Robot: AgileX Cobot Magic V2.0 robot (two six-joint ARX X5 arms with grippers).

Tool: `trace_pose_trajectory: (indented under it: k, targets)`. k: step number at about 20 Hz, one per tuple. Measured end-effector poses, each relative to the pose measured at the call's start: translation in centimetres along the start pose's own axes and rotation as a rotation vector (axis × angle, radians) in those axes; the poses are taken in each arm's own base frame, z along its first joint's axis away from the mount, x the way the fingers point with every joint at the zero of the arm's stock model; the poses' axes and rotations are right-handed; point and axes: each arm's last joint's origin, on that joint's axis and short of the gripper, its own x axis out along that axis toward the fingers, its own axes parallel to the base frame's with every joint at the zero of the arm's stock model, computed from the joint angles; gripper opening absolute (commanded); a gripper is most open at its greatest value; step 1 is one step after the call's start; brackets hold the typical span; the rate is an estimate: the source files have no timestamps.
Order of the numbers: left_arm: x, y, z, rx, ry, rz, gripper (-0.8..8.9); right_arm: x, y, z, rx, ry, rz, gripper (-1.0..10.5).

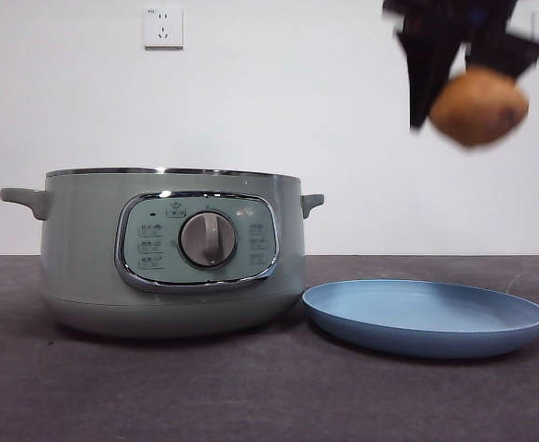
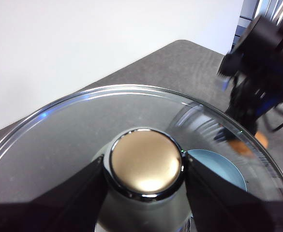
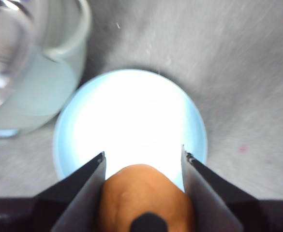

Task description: Take the potato out from the steamer,put the potato on the plate,close the lid

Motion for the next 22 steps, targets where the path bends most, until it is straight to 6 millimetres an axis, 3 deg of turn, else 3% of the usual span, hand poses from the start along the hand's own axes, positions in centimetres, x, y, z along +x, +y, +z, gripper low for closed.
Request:
trace_pose_trajectory:
  k: [6, 14, 16, 20, 22]
  targets:
    - [0.0, 0.0, 0.0, 0.0, 0.0, 0.001, -0.08, 8.6, -0.1, -3.6, 0.064, -0.031, 0.004, -0.1]
    - [0.0, 0.0, 0.0, 0.0, 0.0, 0.001, -0.08, 13.8, 1.0, -5.4, 0.055, 0.005, 0.02, 0.0]
    - [0.0, 0.0, 0.0, 0.0, 0.0, 0.002, -0.08, 13.9, 1.0, -5.3, 0.058, -0.001, 0.02, 1.0]
    - [0.0, 0.0, 0.0, -0.001, 0.001, 0.001, -0.08, 13.9, 1.0, -5.2, 0.061, -0.008, 0.02, 4.6]
    - [0.0, 0.0, 0.0, 0.0, 0.001, 0.001, -0.08, 13.9, 1.0, -5.2, 0.061, -0.008, 0.019, 4.8]
